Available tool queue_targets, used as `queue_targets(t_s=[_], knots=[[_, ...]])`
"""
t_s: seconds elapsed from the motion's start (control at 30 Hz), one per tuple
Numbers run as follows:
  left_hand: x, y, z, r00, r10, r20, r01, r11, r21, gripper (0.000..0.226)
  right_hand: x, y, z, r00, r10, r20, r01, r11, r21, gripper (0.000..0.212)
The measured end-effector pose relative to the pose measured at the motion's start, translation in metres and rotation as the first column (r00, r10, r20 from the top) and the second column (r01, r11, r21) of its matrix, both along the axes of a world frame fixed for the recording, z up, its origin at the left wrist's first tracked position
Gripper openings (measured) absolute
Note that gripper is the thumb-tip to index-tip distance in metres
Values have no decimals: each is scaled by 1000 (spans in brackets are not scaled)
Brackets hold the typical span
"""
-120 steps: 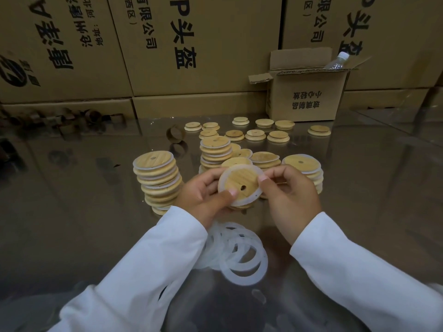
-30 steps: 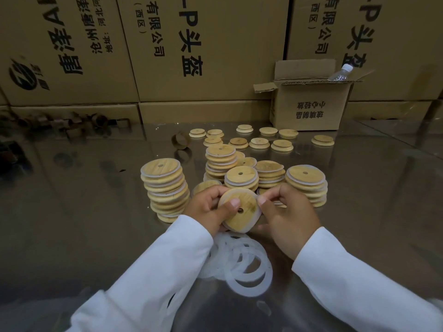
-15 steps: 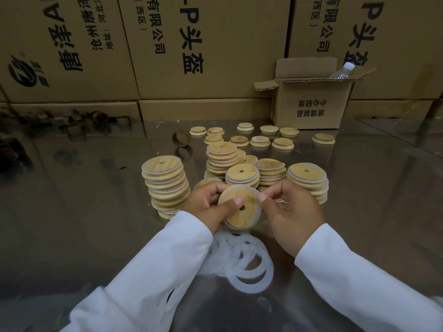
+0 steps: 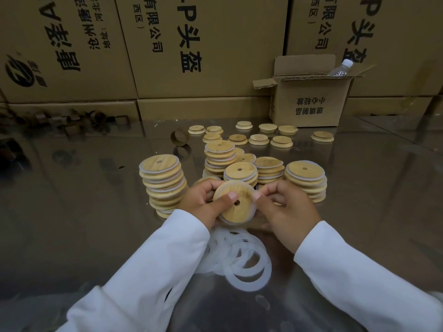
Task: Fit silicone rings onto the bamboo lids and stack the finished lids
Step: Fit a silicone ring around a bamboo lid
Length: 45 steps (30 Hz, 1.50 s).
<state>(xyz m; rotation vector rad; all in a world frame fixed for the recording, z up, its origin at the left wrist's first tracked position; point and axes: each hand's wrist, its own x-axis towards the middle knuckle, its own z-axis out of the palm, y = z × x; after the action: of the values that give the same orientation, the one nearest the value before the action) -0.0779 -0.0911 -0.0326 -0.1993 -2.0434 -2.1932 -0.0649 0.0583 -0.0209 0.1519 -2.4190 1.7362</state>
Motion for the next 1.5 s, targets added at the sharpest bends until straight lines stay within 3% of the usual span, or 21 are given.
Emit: queue_targets(t_s=[0.27,0.5,1.03,1.2,1.5], knots=[[-1,1,0,1000,-25,-18,26,997,72,11,4,-1,-1,977,-89,-195,109,990,91,18],[-1,4,0,989,-118,93,90,961,260,10,-2,1,2,992,-72,-102,88,982,166,22],[3,2,8,986,-135,101,96,944,316,11,0,4,9,999,23,-42,-16,987,163,25],[2,-1,9,983,-157,91,121,939,321,13,2,1,8,994,20,-103,5,972,234,23],[-1,-2,7,988,-143,49,125,954,273,11,2,-2,2,985,11,-173,13,991,135,18]])
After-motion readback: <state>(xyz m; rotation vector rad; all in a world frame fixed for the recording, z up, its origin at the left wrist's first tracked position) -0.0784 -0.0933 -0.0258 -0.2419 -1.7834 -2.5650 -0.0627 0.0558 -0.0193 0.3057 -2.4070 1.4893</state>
